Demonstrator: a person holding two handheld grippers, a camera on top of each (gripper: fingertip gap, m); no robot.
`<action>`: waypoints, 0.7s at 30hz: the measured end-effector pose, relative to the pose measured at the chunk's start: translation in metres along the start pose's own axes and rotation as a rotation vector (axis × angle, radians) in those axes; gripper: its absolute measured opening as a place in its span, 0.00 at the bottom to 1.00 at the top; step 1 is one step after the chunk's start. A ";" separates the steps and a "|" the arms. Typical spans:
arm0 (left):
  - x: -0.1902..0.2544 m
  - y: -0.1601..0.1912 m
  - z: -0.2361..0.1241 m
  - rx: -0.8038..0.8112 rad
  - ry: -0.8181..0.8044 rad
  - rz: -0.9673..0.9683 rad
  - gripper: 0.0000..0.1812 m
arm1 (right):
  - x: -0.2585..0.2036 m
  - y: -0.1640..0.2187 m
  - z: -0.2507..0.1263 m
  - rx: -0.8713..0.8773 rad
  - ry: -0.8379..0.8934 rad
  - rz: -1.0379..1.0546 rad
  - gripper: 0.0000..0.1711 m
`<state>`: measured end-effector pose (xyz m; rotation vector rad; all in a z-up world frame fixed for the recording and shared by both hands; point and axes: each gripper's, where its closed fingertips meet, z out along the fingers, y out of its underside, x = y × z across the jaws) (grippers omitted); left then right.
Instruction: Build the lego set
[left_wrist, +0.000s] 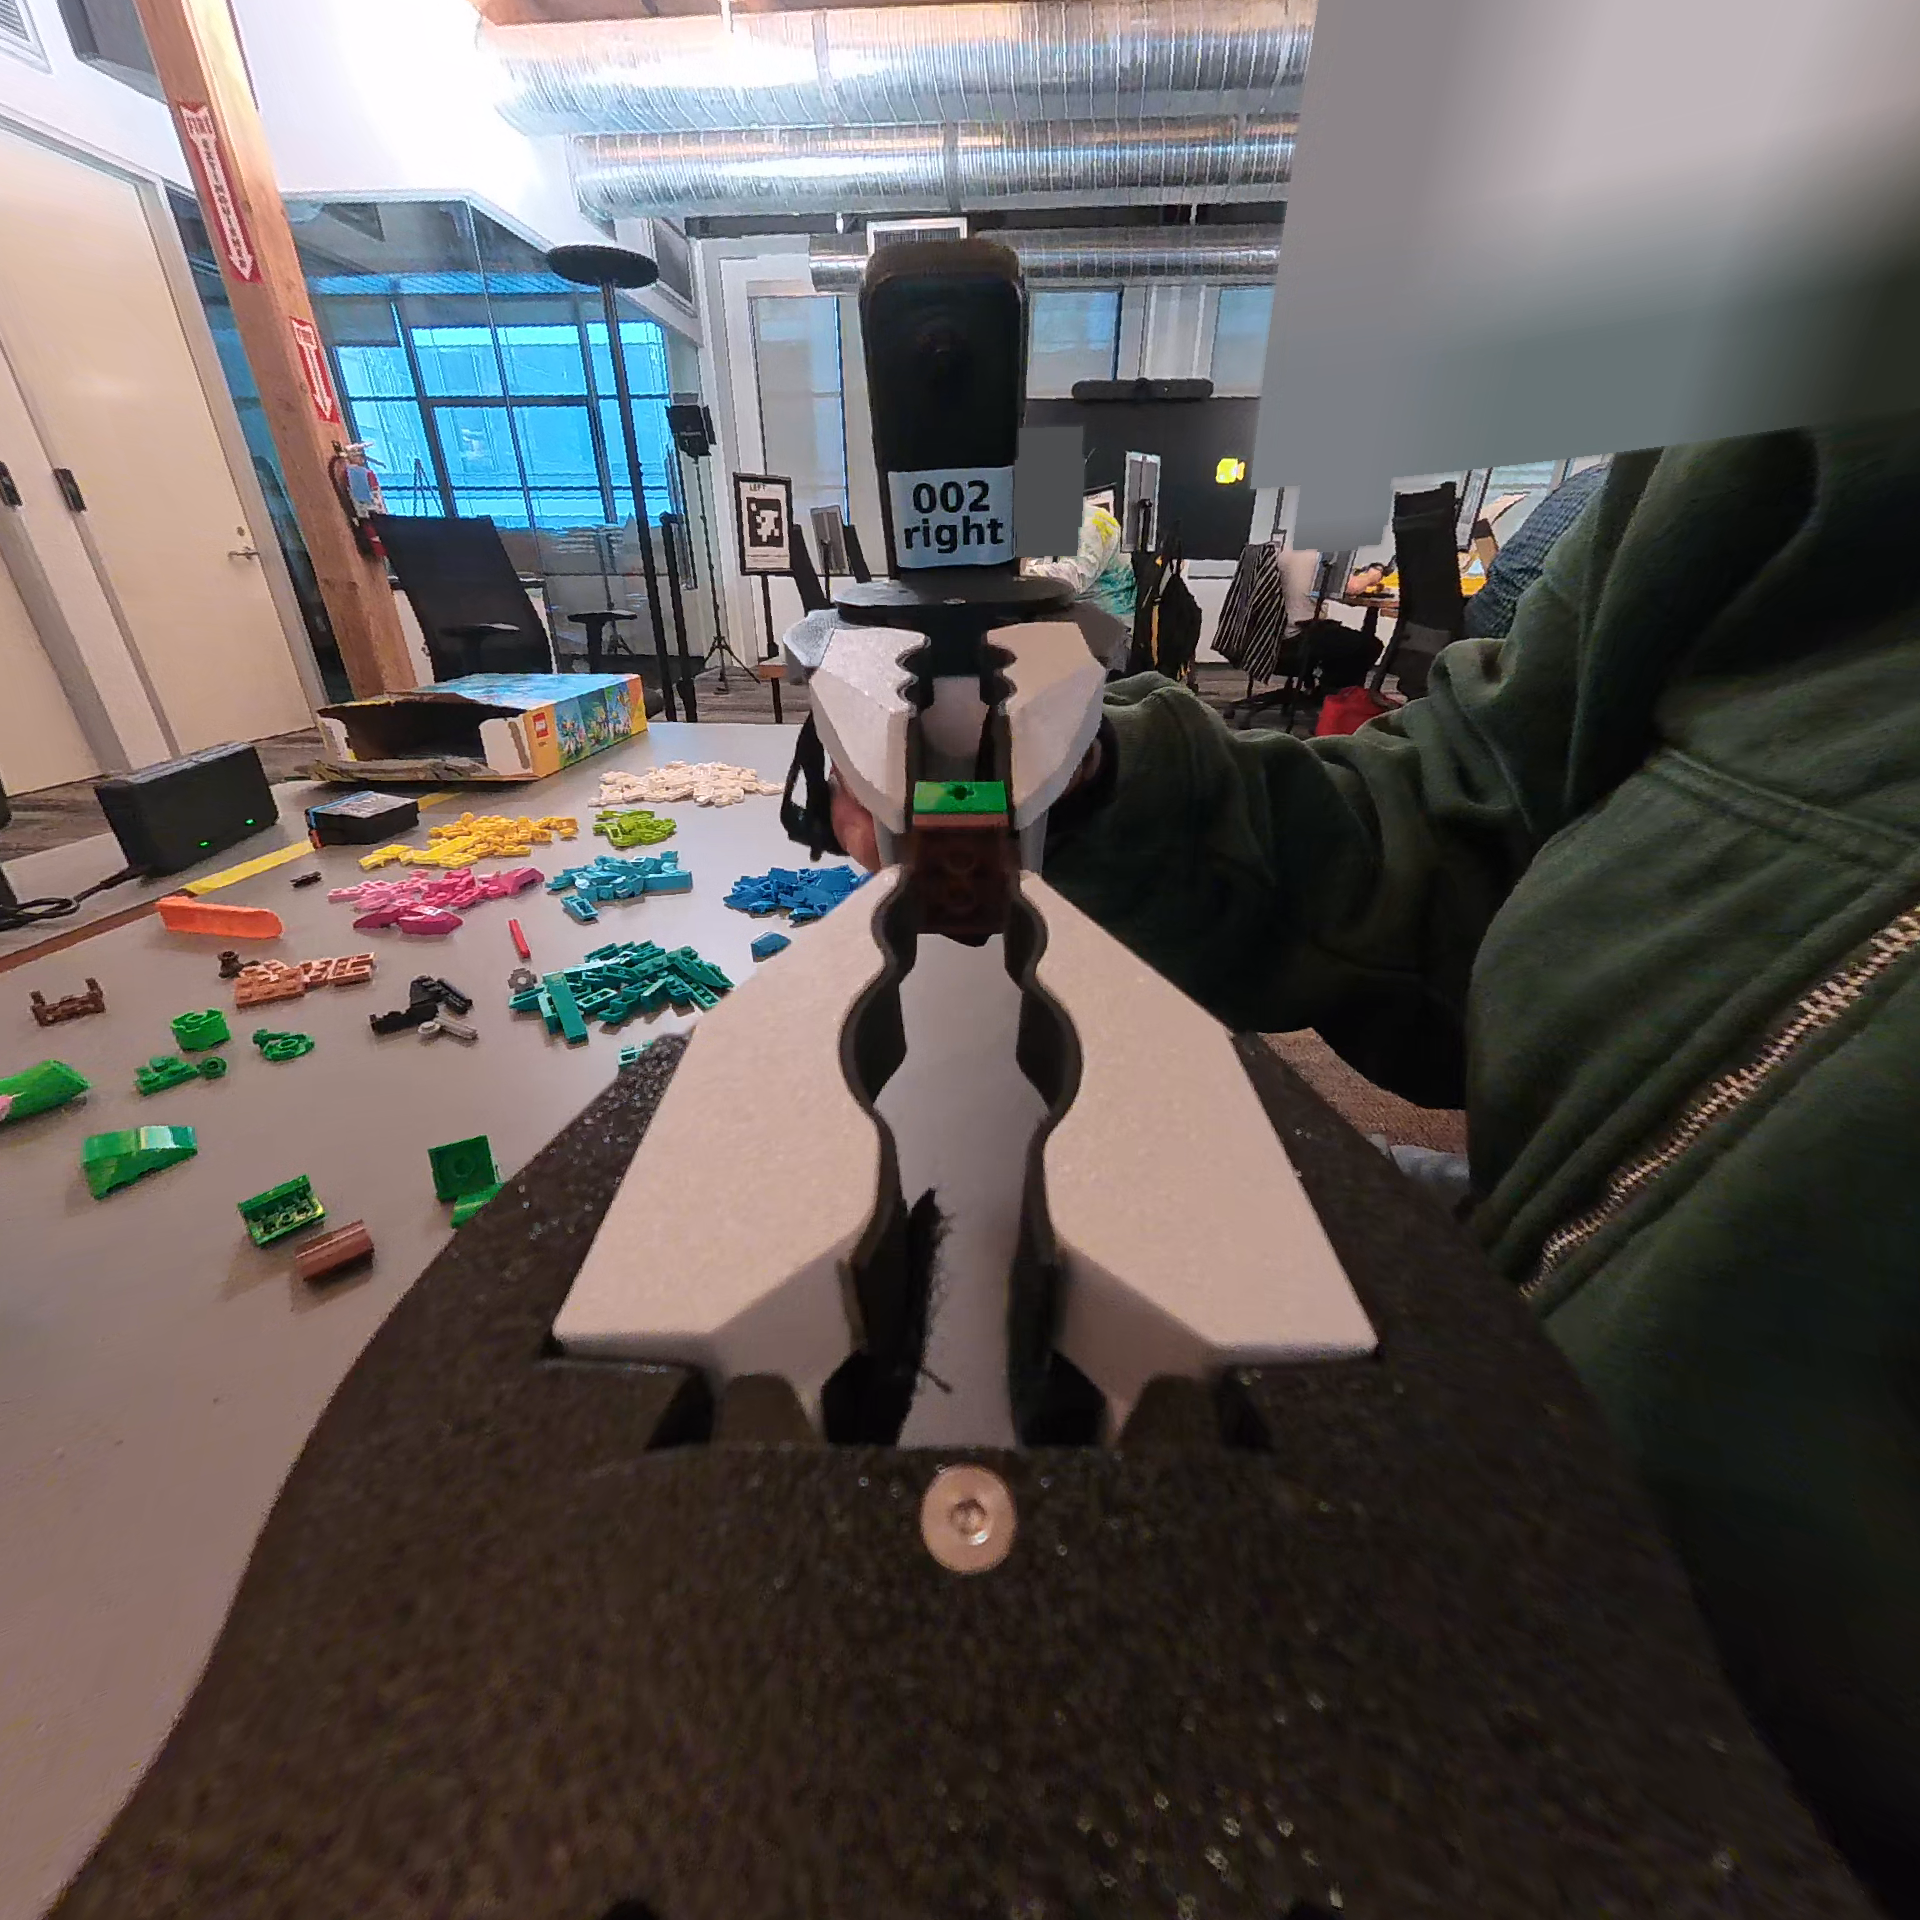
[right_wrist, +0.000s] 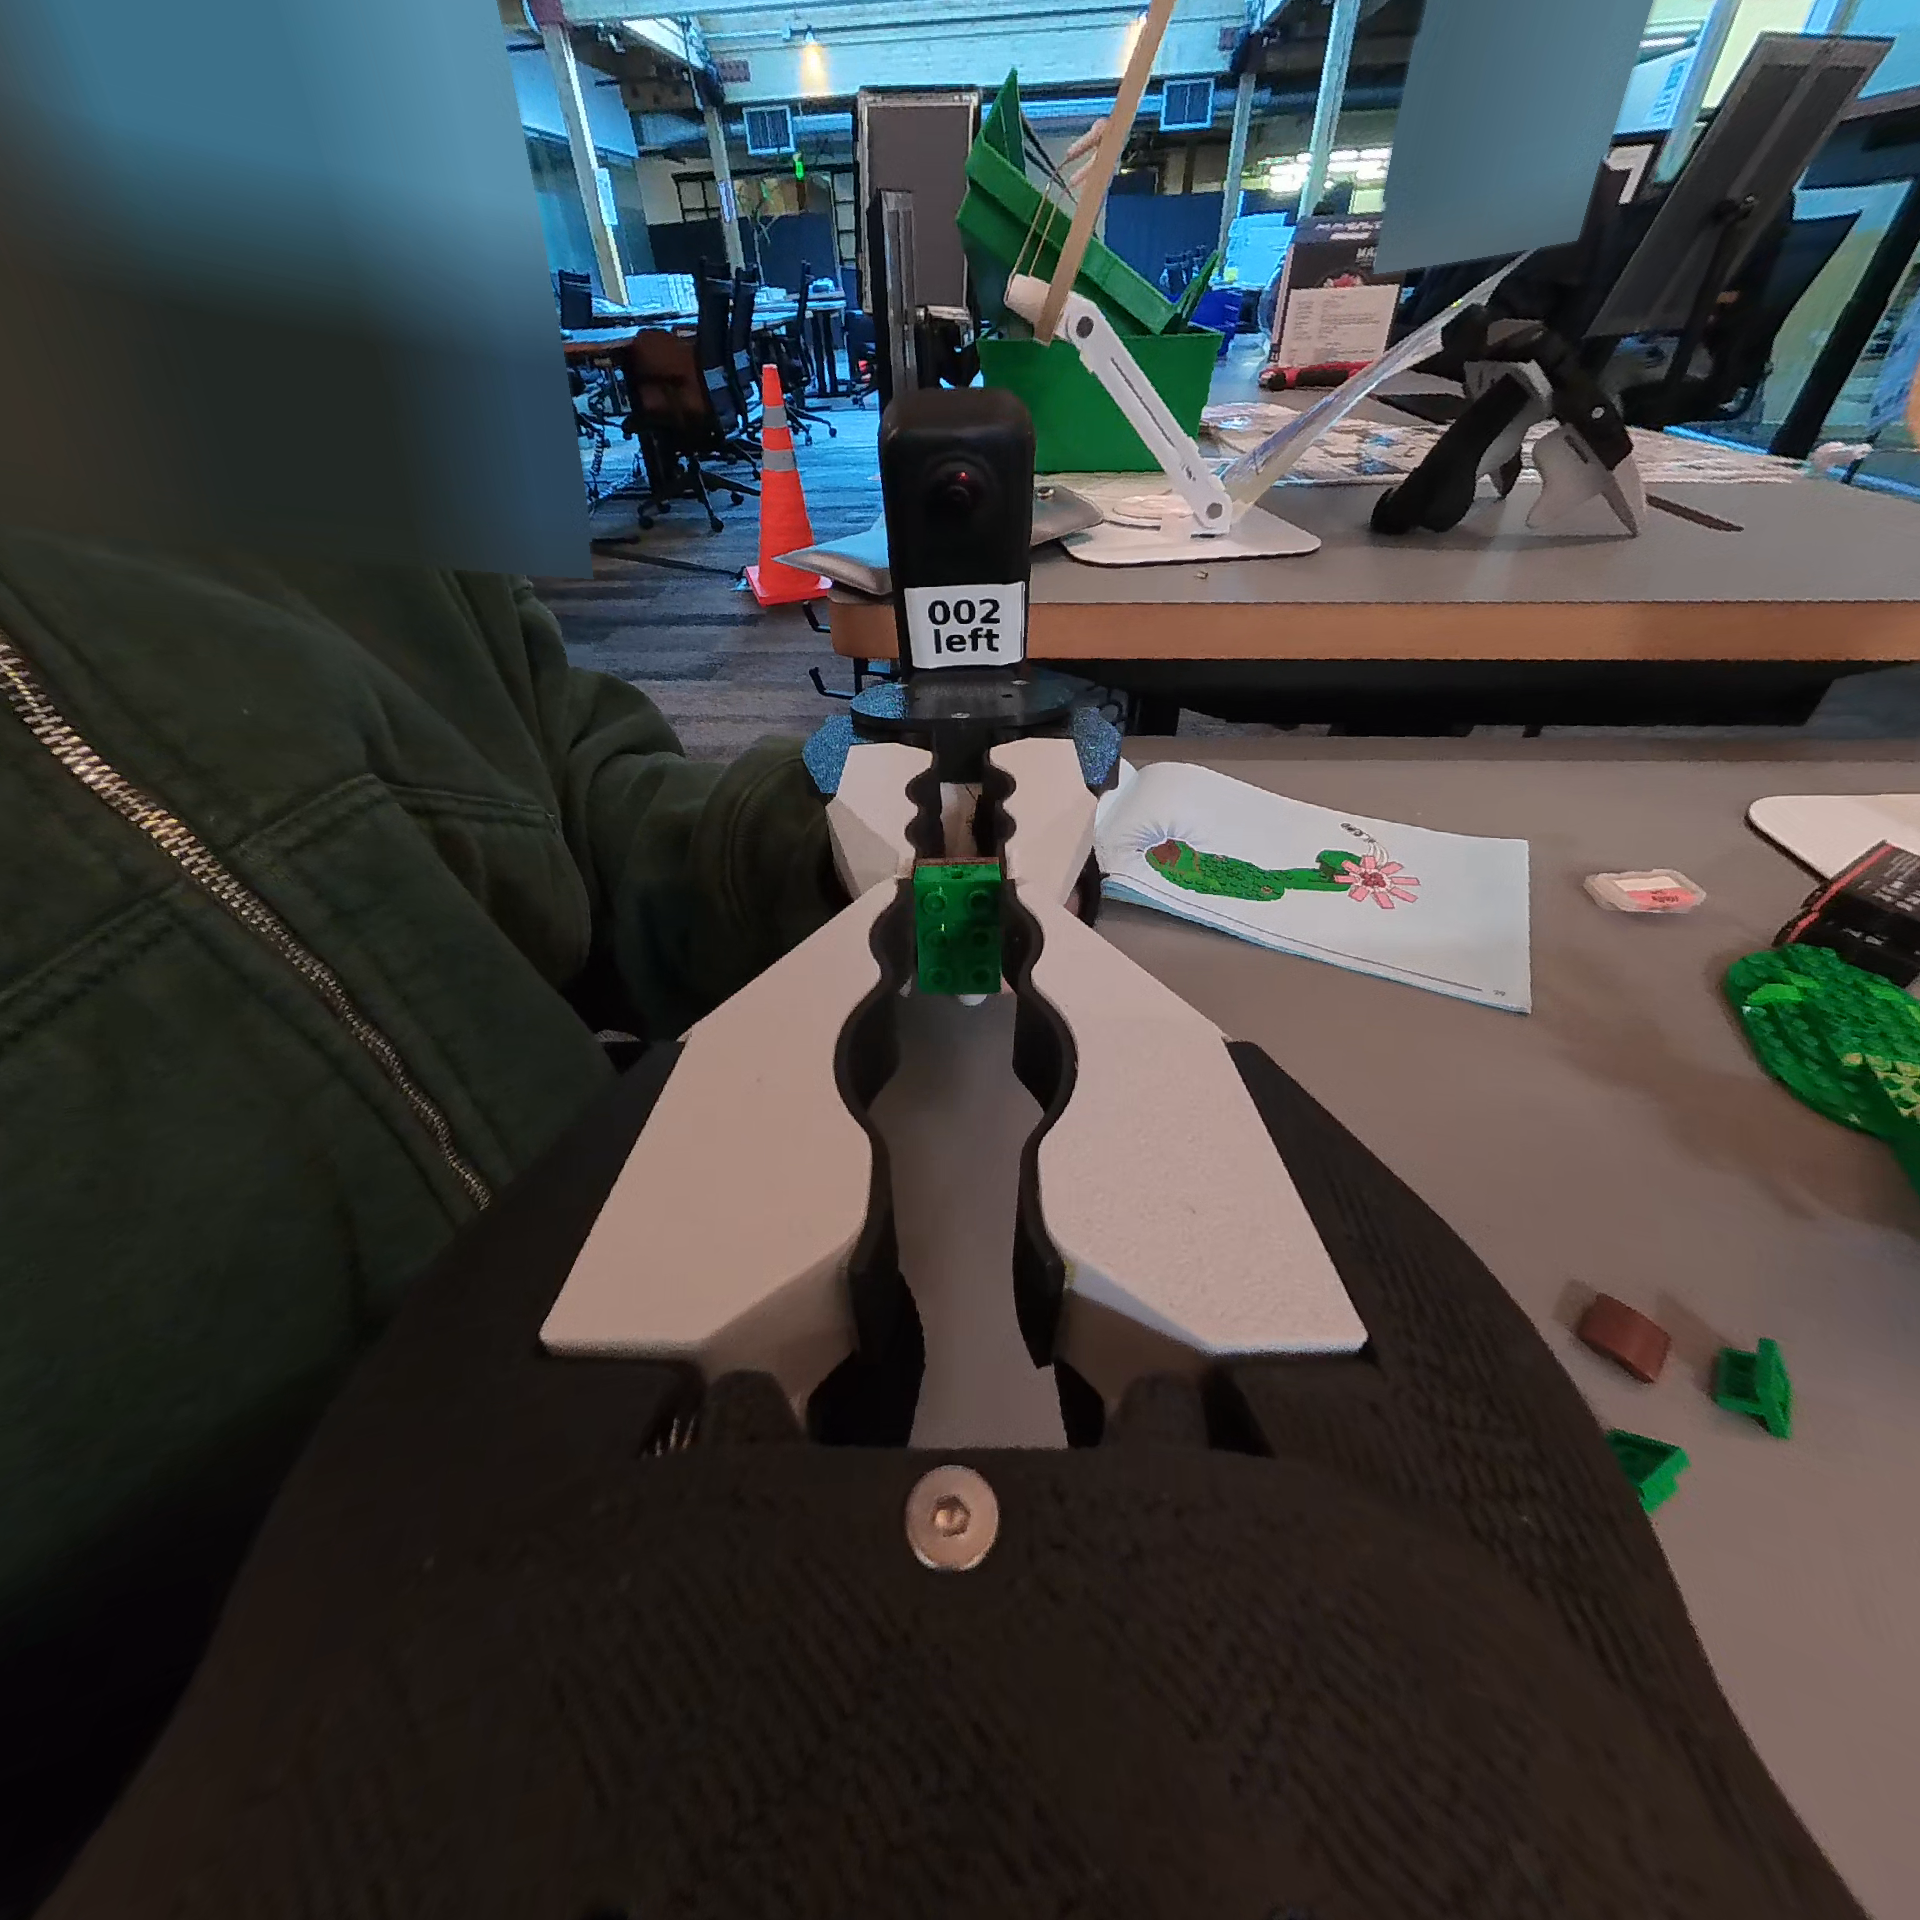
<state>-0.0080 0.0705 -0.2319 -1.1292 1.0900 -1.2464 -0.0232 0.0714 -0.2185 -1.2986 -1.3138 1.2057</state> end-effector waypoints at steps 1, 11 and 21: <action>0.000 0.001 0.000 -0.005 -0.001 0.001 0.08 | 0.000 0.001 0.000 -0.002 0.000 -0.001 0.09; -0.006 0.008 0.003 -0.057 -0.053 0.029 0.07 | 0.006 0.008 -0.003 -0.053 0.042 -0.006 0.09; -0.005 0.009 0.005 -0.064 -0.046 0.033 0.08 | 0.004 0.010 -0.002 -0.054 0.019 0.015 0.11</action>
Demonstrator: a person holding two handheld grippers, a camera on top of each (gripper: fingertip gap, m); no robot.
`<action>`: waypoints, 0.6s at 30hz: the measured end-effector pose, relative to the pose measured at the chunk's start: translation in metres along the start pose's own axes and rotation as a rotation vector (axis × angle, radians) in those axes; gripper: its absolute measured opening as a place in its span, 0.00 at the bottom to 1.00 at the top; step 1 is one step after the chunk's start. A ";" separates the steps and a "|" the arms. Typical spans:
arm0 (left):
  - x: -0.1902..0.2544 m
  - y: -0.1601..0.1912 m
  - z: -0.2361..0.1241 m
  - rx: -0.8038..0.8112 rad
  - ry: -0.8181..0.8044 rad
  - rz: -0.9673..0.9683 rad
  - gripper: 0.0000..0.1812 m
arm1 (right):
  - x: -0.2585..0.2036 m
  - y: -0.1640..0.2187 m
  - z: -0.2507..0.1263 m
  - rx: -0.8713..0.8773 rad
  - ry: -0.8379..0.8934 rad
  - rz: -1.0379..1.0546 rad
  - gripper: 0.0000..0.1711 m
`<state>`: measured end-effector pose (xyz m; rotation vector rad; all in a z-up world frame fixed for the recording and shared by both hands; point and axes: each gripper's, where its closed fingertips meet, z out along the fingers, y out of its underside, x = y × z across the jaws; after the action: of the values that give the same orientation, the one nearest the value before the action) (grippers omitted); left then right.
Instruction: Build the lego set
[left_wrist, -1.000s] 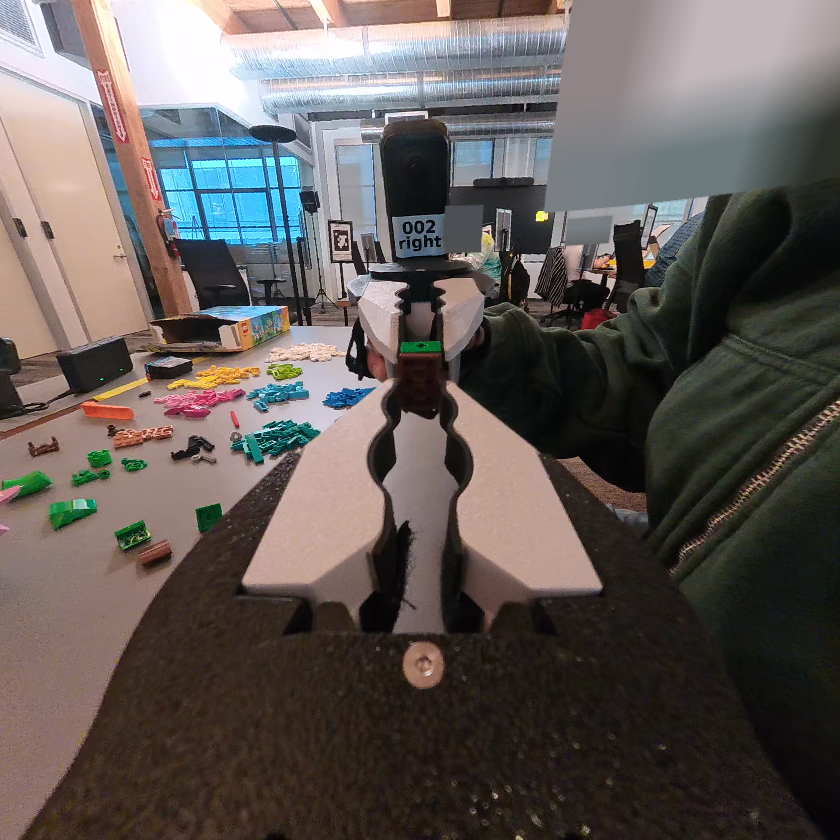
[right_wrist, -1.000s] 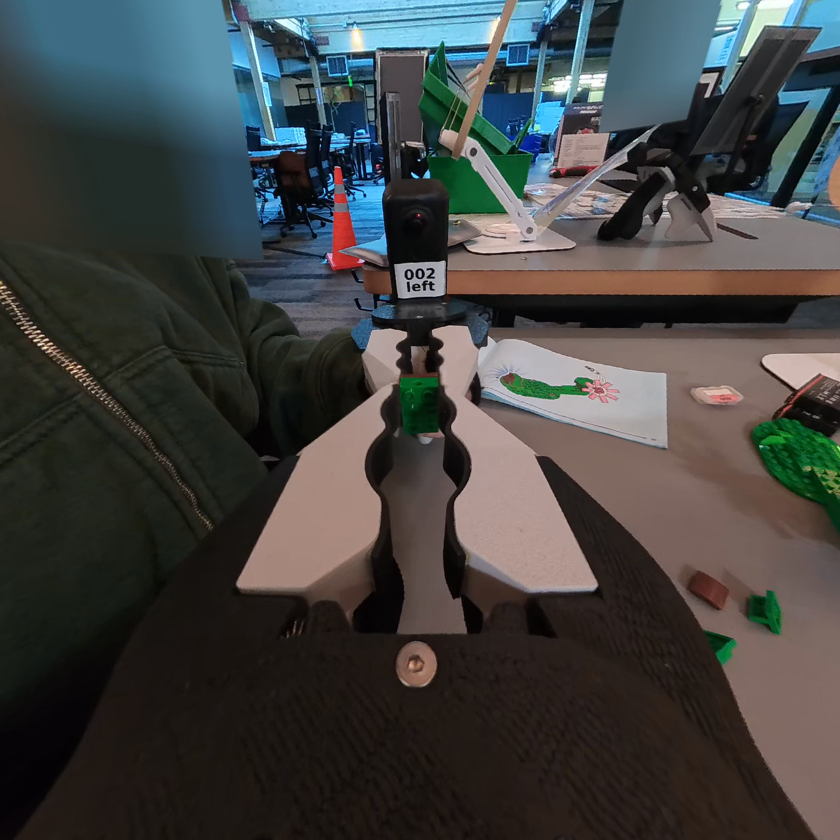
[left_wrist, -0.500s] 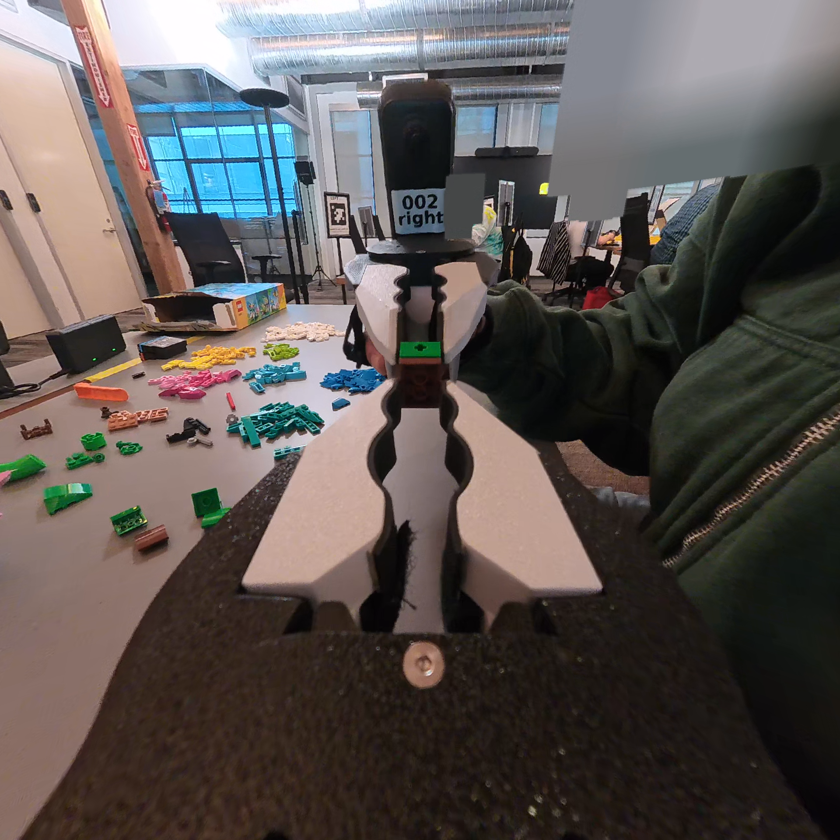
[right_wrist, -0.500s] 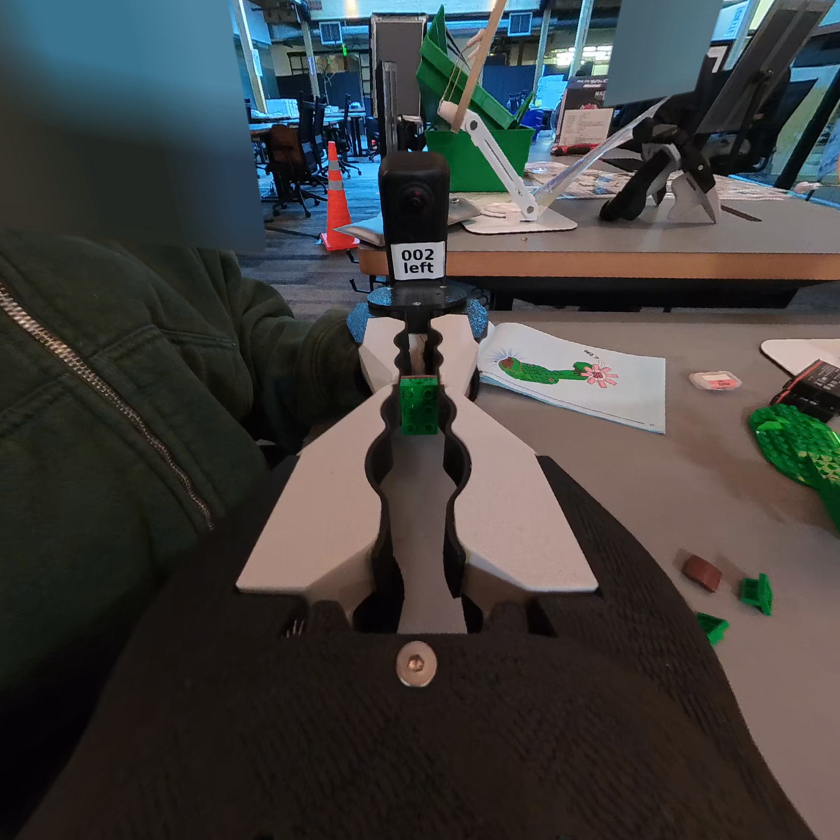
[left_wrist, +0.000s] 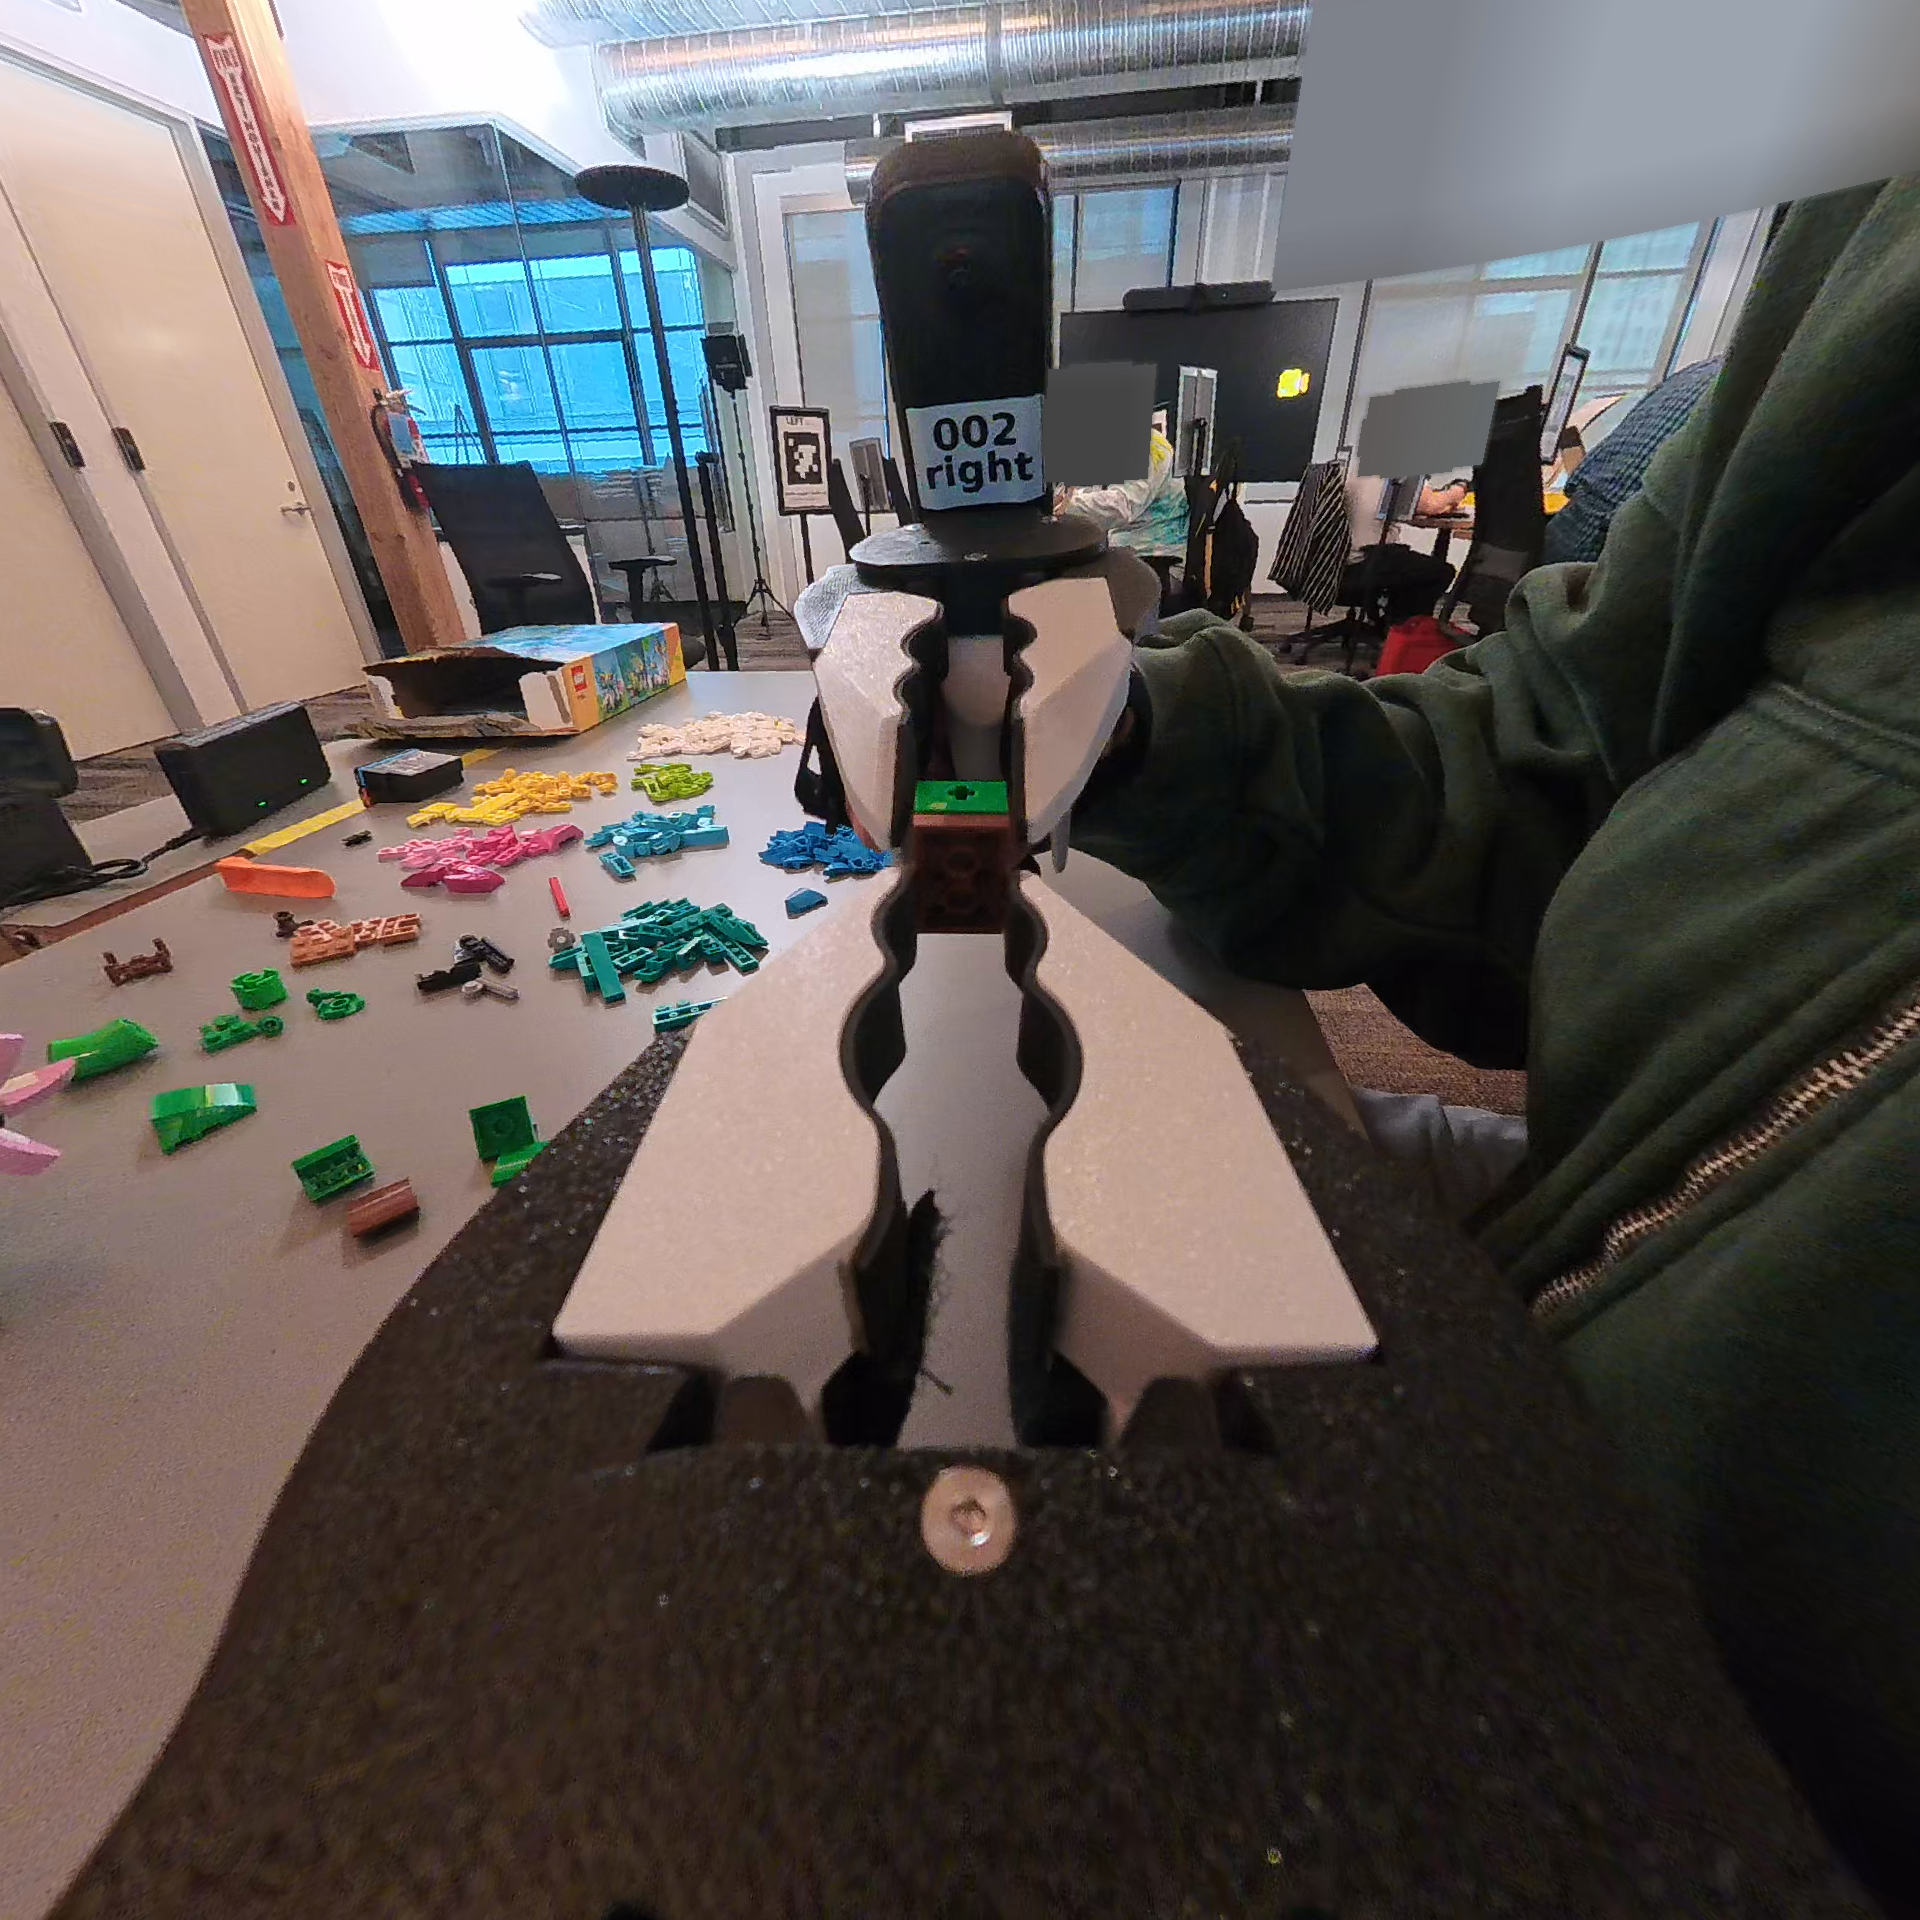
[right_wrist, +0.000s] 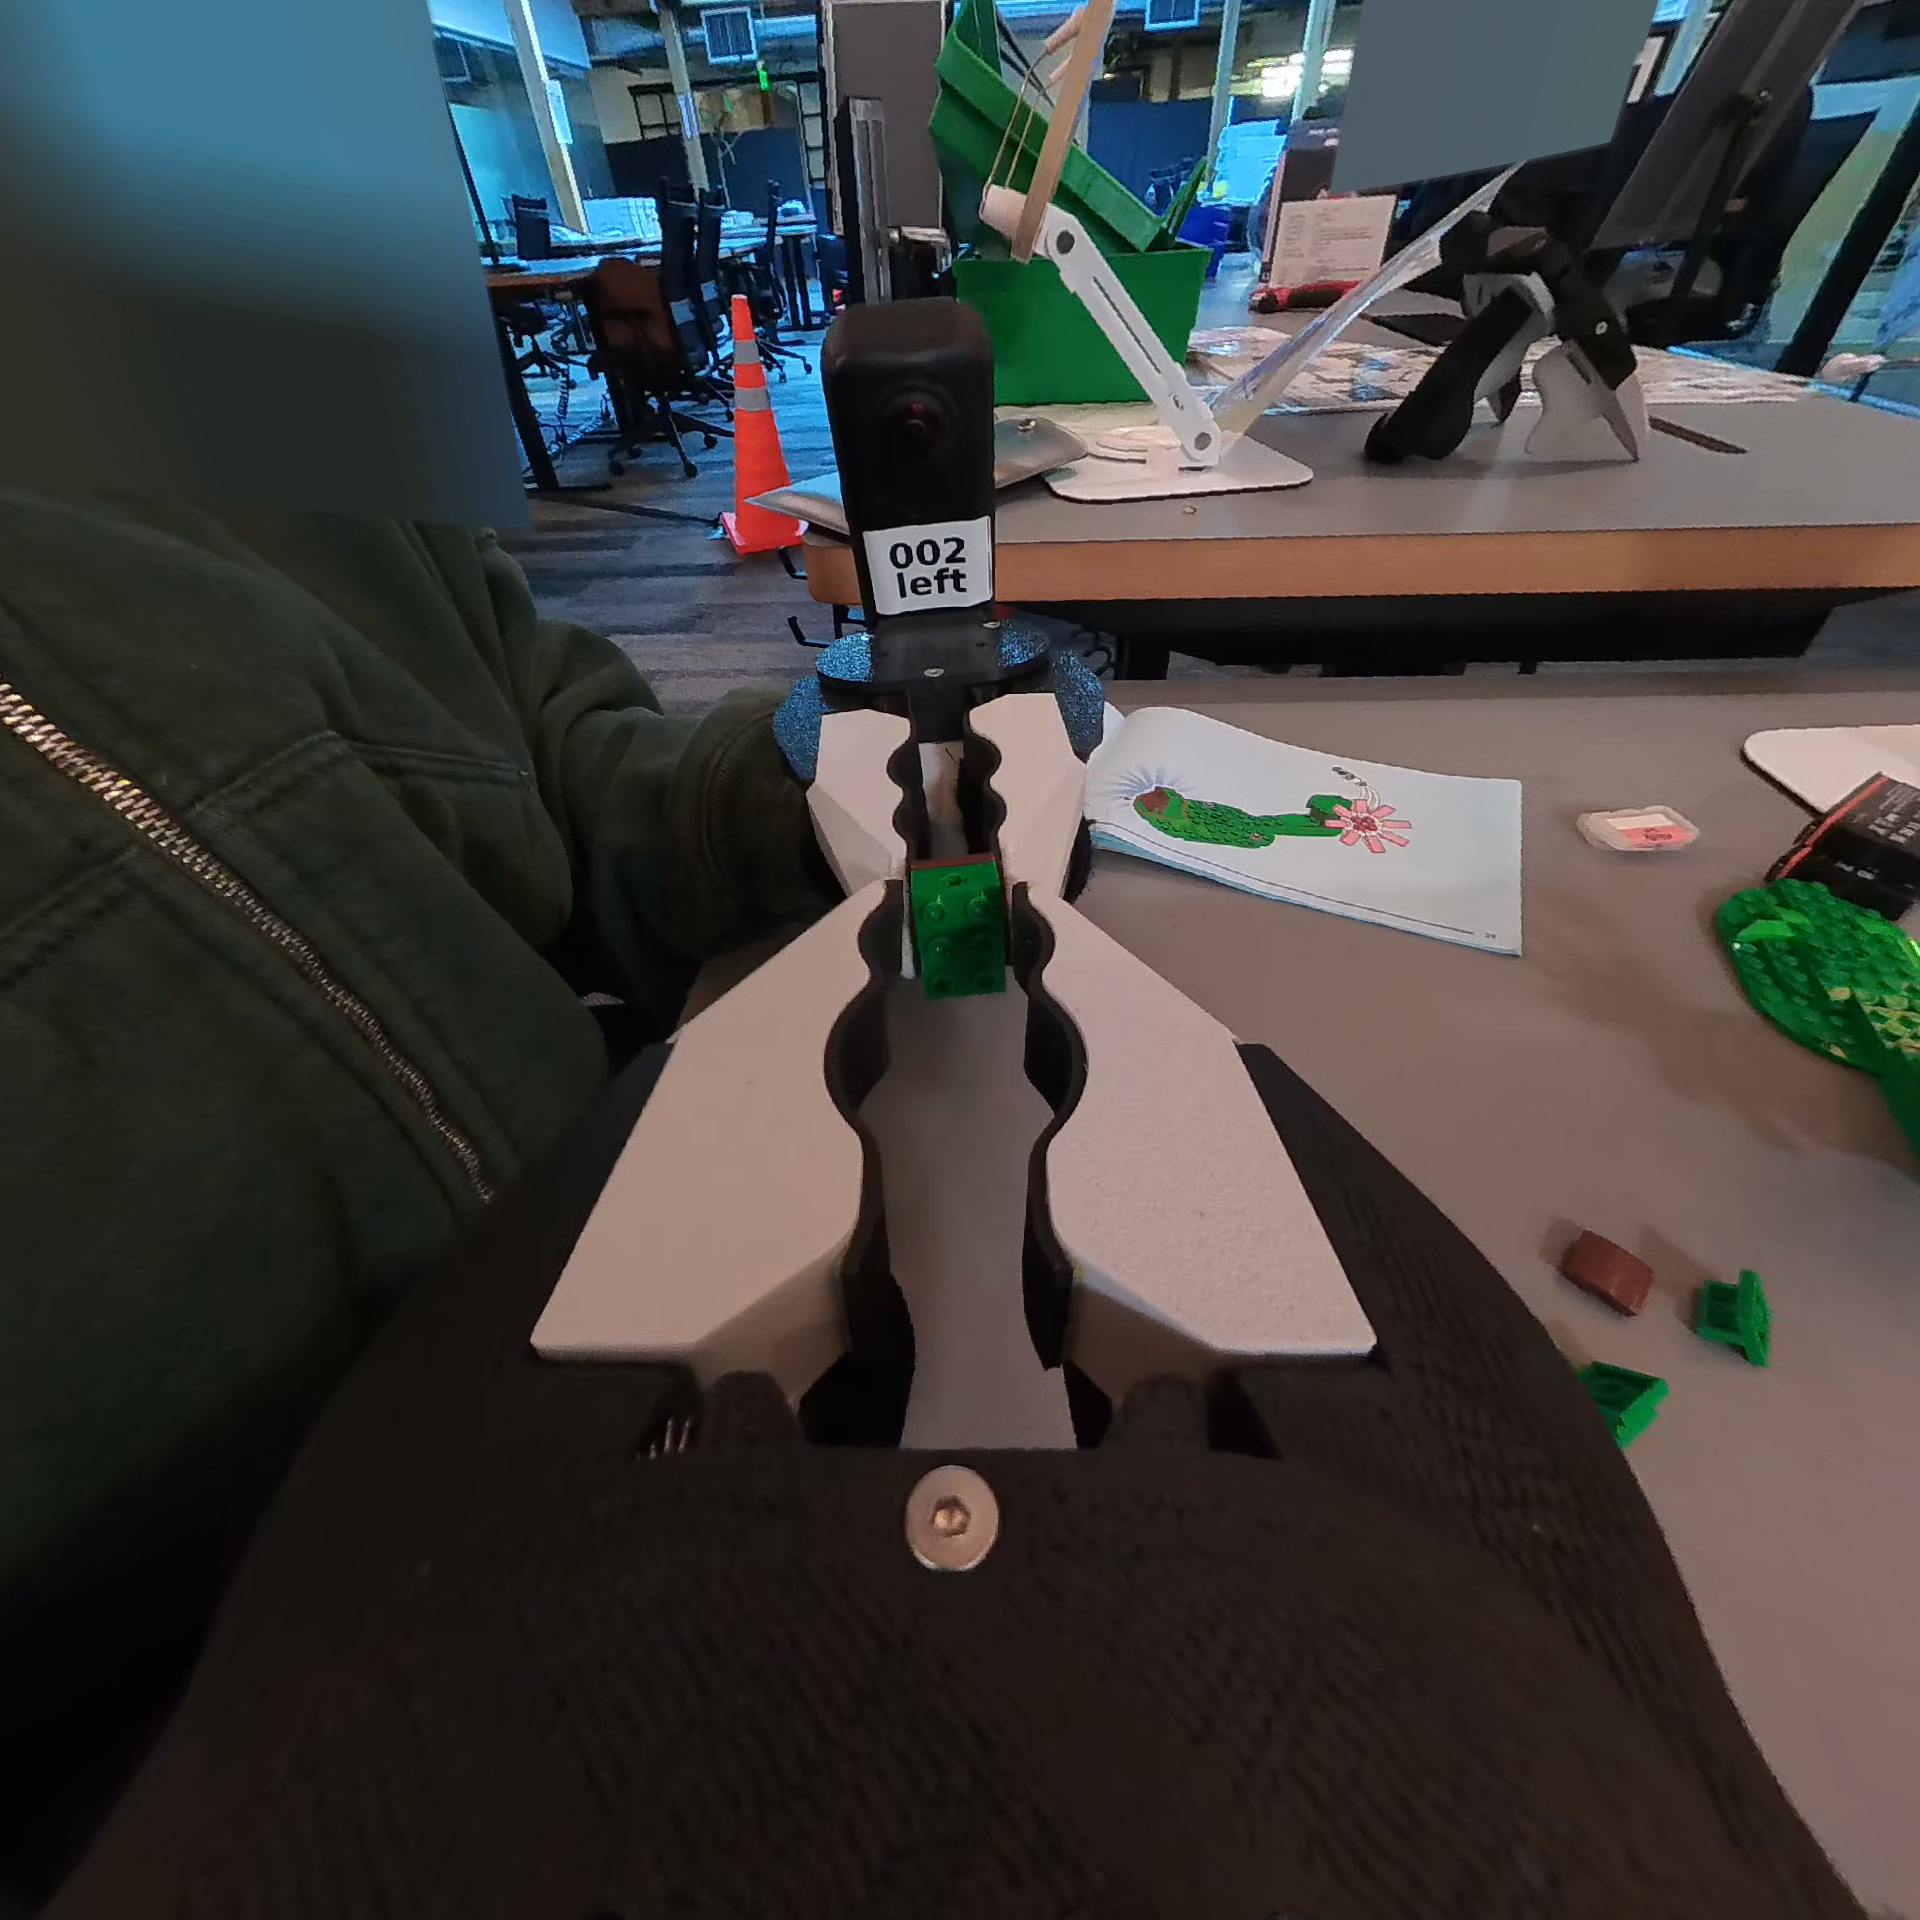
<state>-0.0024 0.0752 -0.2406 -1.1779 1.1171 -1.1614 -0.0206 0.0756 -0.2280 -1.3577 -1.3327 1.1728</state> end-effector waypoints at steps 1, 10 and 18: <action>0.000 0.000 0.000 0.001 -0.002 0.000 0.08 | 0.000 -0.001 0.000 0.003 0.003 0.004 0.12; -0.041 0.004 -0.012 -0.055 -0.313 0.093 0.07 | 0.043 -0.009 -0.004 0.004 0.594 0.093 0.23; -0.053 0.009 -0.016 -0.138 -0.450 0.203 0.07 | 0.050 0.000 0.019 -0.172 0.720 0.087 0.19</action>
<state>-0.0214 0.1269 -0.2498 -1.3172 0.9508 -0.6289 -0.0398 0.1248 -0.2337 -1.7520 -0.8632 0.5265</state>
